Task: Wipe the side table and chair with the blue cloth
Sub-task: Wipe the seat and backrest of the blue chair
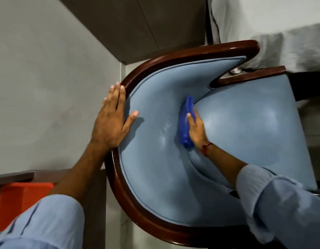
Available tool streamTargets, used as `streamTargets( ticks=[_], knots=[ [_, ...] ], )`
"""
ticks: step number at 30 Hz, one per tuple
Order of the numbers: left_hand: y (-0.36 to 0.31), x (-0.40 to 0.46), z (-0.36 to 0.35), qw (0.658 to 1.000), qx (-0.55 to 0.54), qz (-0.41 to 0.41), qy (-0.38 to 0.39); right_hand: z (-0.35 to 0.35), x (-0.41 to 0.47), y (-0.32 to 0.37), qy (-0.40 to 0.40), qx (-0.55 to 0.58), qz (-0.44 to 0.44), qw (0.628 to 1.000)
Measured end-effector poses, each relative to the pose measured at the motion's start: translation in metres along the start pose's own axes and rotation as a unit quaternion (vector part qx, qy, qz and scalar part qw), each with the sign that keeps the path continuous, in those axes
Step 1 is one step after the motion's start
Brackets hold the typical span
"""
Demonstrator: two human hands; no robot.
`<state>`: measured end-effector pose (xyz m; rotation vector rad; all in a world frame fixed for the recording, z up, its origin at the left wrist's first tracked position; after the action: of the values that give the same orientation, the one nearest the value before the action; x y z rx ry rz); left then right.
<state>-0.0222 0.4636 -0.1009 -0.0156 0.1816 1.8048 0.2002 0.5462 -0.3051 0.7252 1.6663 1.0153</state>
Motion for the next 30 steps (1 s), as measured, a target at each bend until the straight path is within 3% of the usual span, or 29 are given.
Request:
streamTargets(
  ticks=[5,8,11,15,18,22,26,30],
  knots=[
    [-0.001,0.001,-0.001,1.000,-0.024,0.007,-0.011,-0.083,-0.018,-0.006,0.007,0.027,-0.005,1.000],
    [0.000,0.003,-0.001,0.999,-0.042,0.014,-0.014,-0.087,-0.040,-0.011,0.098,-0.111,0.061,0.987],
    [0.000,0.003,0.001,0.999,-0.049,0.008,-0.023,-0.089,-0.091,-0.023,0.230,-0.238,0.109,0.937],
    [0.000,0.003,0.001,0.998,-0.060,0.011,-0.022,-0.047,-0.159,-0.045,0.441,-0.314,0.161,0.826],
    [0.000,0.003,-0.001,0.998,-0.059,0.010,-0.025,-0.033,-0.171,-0.049,0.489,-0.310,0.148,0.802],
    [0.000,0.003,0.000,0.998,-0.057,0.010,-0.025,-0.061,-0.145,-0.053,0.395,-0.337,0.125,0.845],
    [0.001,0.002,-0.001,0.998,-0.061,0.016,-0.022,-0.095,-0.075,-0.024,0.180,-0.275,0.087,0.940],
    [0.001,0.002,-0.003,0.998,-0.050,0.012,-0.023,-0.098,-0.010,0.006,0.025,-0.230,0.082,0.969]
  ],
)
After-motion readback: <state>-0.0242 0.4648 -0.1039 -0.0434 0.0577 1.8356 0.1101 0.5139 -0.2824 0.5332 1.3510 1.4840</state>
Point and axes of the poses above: each hand's wrist, its own x-axis towards the middle knuckle, its own z-axis out of the back of the hand, y = z × x, the point moved 7 cm from there along x, towards the middle knuckle, and after that the axes turned 5 degrees about x, right-handed, at the moved point
